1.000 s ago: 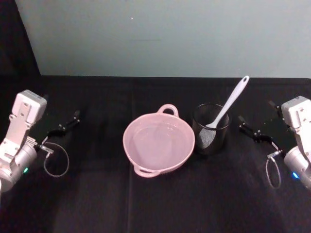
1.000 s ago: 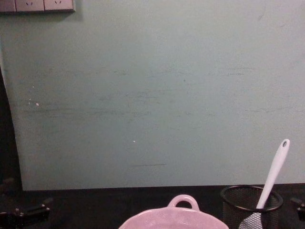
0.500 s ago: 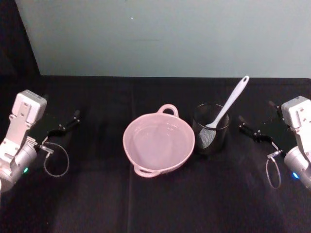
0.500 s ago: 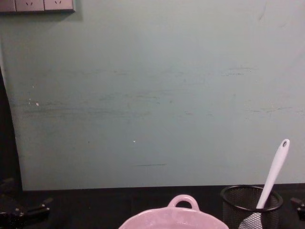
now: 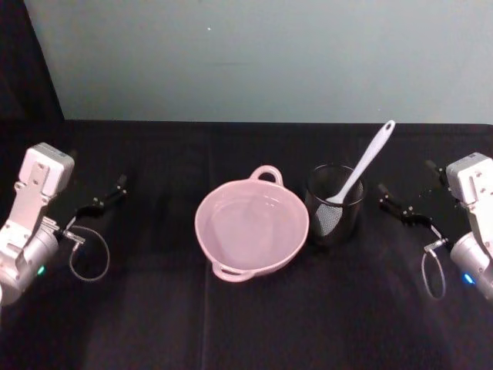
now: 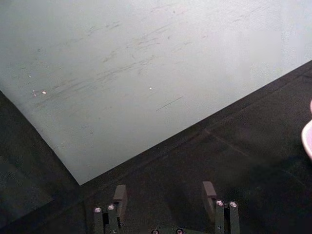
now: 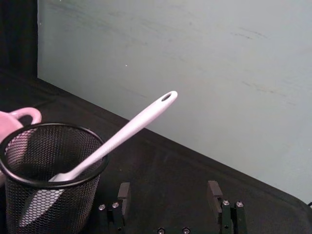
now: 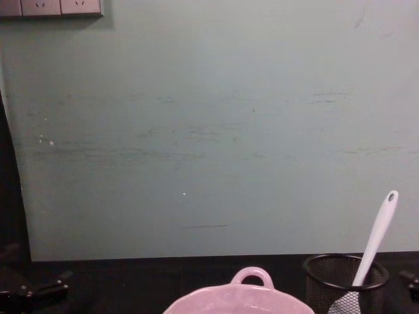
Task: Use the one hand to pick up the spoon and stir the clear water in the bowl.
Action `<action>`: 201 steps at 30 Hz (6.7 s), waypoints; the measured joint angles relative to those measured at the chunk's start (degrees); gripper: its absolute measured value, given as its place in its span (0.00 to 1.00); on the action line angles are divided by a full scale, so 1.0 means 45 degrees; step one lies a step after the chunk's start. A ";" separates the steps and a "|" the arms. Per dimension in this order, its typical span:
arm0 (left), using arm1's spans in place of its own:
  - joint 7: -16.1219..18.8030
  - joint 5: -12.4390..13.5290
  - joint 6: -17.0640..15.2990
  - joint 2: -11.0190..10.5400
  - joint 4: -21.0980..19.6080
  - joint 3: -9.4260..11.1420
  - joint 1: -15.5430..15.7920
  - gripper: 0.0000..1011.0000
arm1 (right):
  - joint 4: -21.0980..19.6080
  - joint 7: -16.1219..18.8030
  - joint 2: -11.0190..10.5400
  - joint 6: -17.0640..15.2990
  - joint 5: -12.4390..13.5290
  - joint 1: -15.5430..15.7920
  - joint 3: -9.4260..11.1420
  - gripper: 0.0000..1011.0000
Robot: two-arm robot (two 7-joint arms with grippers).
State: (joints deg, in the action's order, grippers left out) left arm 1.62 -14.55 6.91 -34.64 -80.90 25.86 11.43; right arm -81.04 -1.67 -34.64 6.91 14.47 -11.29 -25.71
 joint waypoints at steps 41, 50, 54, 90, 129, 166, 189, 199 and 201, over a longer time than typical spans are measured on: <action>0.0001 0.0000 0.0000 0.0000 0.0000 0.0000 0.0000 1.00 | 0.1481 0.4786 0.3279 -0.1178 0.8140 -0.0614 0.3116 0.99; 0.0000 0.0000 0.0000 0.0000 0.0000 0.0000 0.0000 1.00 | 0.1754 0.4891 0.3476 -0.1755 0.8728 -0.0791 0.3134 0.95; 0.0001 0.0000 0.0000 0.0000 0.0000 0.0000 0.0000 1.00 | 0.1816 0.4954 0.3524 -0.1771 0.8915 -0.0829 0.3118 0.86; 0.0000 0.0000 0.0000 0.0000 0.0000 0.0000 0.0000 1.00 | 0.0758 0.4662 0.3042 -0.1278 0.8564 -0.0631 0.2716 0.11; 0.0000 0.0000 0.0000 0.0000 0.0000 0.0000 0.0000 1.00 | -0.3690 0.3768 0.1353 -0.3754 0.5322 -0.1916 0.2030 0.11; 0.0000 0.0000 0.0000 0.0000 0.0000 -0.0001 0.0000 1.00 | -0.0917 0.5234 0.3664 -0.2629 0.2774 -0.3756 -0.0974 0.11; 0.0000 0.0000 0.0000 0.0000 0.0000 0.0000 -0.0001 1.00 | 0.0228 0.5862 0.4560 -0.0378 0.2278 -0.2098 -0.0668 0.11; 0.0000 0.0000 0.0000 0.0000 0.0000 0.0000 -0.0001 1.00 | 0.1369 0.6169 0.5187 -0.0273 0.2118 -0.2718 -0.0576 0.11; 0.0000 0.0000 -0.0001 0.0000 0.0000 0.0000 0.0000 1.00 | 0.1889 0.6257 0.5357 -0.0190 0.2083 -0.3036 -0.0535 0.11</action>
State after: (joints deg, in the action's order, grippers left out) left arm 1.62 -14.55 6.90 -34.64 -80.90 25.86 11.43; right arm -72.54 26.49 -10.53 6.05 23.84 -24.95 -28.12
